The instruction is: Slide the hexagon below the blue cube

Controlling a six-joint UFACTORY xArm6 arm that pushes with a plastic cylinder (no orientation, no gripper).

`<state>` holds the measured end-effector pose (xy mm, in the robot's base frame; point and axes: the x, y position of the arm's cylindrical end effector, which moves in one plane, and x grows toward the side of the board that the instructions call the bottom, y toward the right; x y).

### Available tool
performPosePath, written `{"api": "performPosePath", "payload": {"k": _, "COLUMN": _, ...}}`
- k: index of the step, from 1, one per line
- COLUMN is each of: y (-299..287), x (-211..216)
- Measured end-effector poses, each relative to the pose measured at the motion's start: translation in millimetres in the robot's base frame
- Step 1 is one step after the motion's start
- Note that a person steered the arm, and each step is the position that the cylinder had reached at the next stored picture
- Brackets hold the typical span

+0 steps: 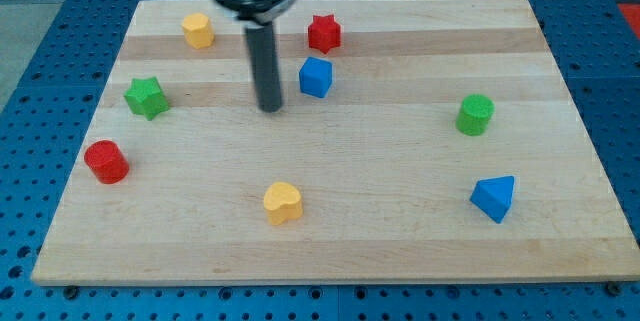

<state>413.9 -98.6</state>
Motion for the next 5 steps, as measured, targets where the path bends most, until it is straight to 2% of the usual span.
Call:
{"api": "performPosePath", "payload": {"k": 1, "y": 17, "x": 7}}
{"api": "performPosePath", "payload": {"k": 2, "y": -19, "x": -16}}
{"api": "performPosePath", "payload": {"k": 3, "y": -59, "x": -78}}
{"api": "performPosePath", "payload": {"k": 4, "y": -9, "x": -106}}
{"api": "performPosePath", "payload": {"k": 5, "y": -43, "x": -158}}
